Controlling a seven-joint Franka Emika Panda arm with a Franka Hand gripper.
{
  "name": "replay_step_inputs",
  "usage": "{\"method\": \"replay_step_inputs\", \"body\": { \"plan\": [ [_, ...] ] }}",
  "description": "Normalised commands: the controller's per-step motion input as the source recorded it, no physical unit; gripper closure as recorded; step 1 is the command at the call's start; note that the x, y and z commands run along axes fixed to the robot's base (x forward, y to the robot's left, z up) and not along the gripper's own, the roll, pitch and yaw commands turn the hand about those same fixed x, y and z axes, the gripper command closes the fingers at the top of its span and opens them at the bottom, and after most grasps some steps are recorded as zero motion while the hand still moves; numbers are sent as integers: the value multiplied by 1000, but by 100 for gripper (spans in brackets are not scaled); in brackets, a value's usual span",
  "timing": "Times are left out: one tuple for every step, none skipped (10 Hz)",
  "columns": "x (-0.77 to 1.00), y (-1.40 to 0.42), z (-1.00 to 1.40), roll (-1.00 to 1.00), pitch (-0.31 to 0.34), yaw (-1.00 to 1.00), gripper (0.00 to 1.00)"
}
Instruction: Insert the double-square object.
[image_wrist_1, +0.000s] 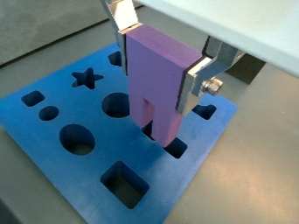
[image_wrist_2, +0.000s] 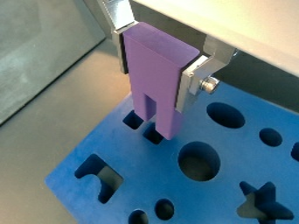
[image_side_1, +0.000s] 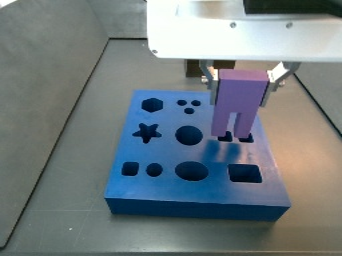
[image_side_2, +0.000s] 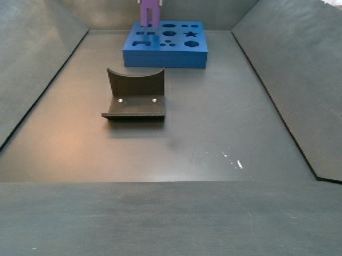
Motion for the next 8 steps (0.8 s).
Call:
{"method": "replay_step_inputs", "body": {
  "plan": [
    [617, 0, -211, 153, 191, 0, 100],
    [0, 0, 0, 7, 0, 0, 100],
    [109, 0, -174, 0, 0, 37, 100],
    [451, 63, -354, 0, 19, 114, 100],
    [134, 86, -294, 0, 0, 151, 100],
    [0, 80, -229, 0, 0, 86, 100],
    [-6, 29, -240, -6, -9, 74, 100],
    [-14, 0, -263, -13, -26, 80, 100]
  ]
}}
